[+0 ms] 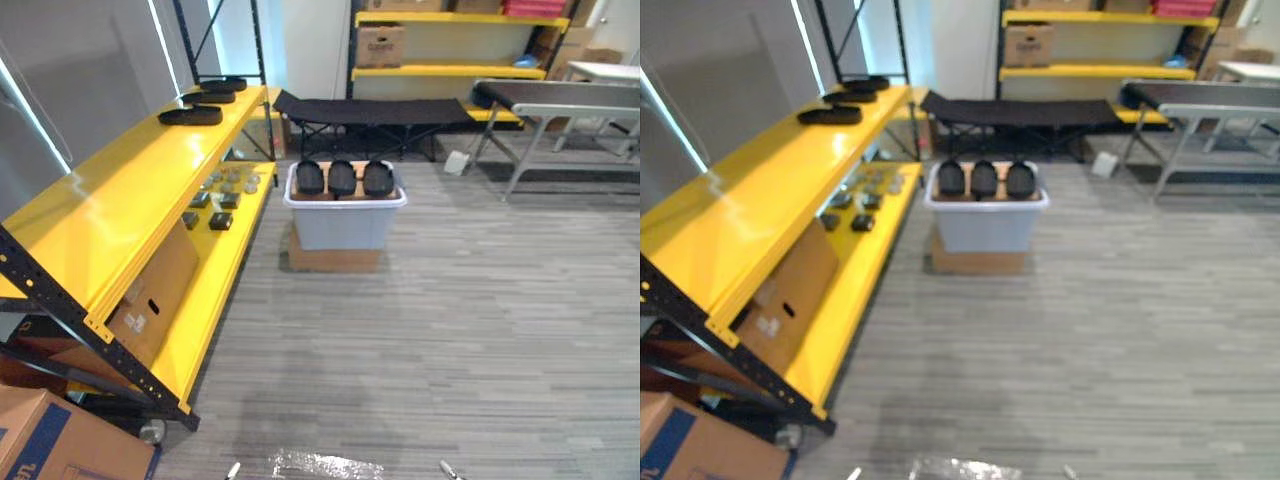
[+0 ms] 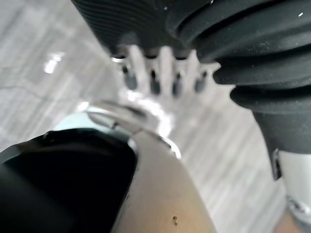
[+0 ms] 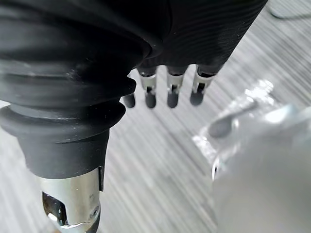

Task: Walk over and take plastic housings, then place them on the shelf

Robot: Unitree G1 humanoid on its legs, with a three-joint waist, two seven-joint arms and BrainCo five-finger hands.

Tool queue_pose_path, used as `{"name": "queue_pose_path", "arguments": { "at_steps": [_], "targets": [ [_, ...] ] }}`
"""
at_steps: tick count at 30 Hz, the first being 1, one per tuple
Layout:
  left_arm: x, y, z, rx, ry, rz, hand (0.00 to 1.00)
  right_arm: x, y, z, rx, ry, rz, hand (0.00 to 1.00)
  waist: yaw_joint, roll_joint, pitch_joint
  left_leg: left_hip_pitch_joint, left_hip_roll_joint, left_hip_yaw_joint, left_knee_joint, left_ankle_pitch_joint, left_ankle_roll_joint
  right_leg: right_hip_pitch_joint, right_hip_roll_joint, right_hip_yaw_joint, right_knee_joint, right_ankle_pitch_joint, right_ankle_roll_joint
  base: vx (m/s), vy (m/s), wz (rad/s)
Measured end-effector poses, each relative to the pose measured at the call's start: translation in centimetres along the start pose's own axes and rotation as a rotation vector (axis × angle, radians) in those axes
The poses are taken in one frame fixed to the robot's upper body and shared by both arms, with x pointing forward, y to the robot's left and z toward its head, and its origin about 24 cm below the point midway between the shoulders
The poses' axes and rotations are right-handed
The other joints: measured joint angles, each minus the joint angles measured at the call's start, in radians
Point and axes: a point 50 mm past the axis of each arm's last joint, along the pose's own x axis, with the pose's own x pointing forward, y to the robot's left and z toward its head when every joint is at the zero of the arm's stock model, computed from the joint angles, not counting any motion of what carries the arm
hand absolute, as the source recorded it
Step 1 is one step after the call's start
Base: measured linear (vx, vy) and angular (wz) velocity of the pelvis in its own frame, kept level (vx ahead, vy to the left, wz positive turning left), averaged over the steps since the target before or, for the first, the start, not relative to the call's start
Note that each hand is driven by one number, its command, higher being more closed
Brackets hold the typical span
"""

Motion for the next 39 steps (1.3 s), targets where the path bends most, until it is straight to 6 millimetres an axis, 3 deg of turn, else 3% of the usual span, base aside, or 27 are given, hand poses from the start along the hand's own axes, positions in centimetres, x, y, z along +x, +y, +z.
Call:
{"name": "queue_pose_path", "arguments": {
  "at_steps": [1, 5, 11, 19, 39],
  "targets": [
    [0.0, 0.1, -0.3, -0.015, 0.009, 0.003, 0.00, -0.1, -0.4, -0.5, 0.039, 0.012, -0.016, 0.00, 0.000, 0.000, 0.006, 0.033, -0.007, 0.002, -0.033, 0.028, 0.001, 0.027, -0.004, -0.009, -0.011, 0.022, 0.008, 0.10, 0.040, 0.08],
    [0.0, 0.2, -0.6, -0.021, 0.016, -0.008, 0.00, -0.3, -0.7, -1.0, 0.063, 0.023, -0.027, 0.00, -0.001, -0.001, 0.001, 0.092, -0.017, 0.013, -0.090, 0.039, 0.000, 0.069, -0.006, -0.015, -0.024, 0.021, 0.006, 0.14, 0.050, 0.00],
    [0.0, 0.1, -0.4, -0.020, 0.011, -0.021, 0.00, 0.1, 0.8, -0.6, 0.080, 0.011, 0.007, 0.00, 0.001, -0.013, 0.008, 0.128, -0.031, 0.024, -0.124, 0.048, 0.004, 0.089, -0.011, -0.019, -0.041, 0.028, 0.021, 0.11, 0.039, -0.01],
    [0.0, 0.2, -0.1, -0.017, 0.004, -0.019, 0.00, 0.2, 1.8, -0.8, 0.101, 0.016, 0.034, 0.00, 0.006, -0.026, 0.020, 0.146, -0.035, 0.030, -0.124, 0.043, -0.003, 0.102, -0.016, -0.019, -0.040, 0.030, 0.029, -0.03, 0.003, -0.03],
    [0.0, 0.2, -0.4, -0.032, 0.021, -0.022, 0.00, 0.0, 1.1, -0.8, -0.005, -0.009, 0.038, 0.00, 0.006, -0.031, 0.018, 0.142, -0.042, 0.035, -0.132, 0.045, 0.010, 0.099, -0.017, -0.022, -0.054, 0.028, 0.025, -0.04, 0.004, -0.01]
  ]
}}
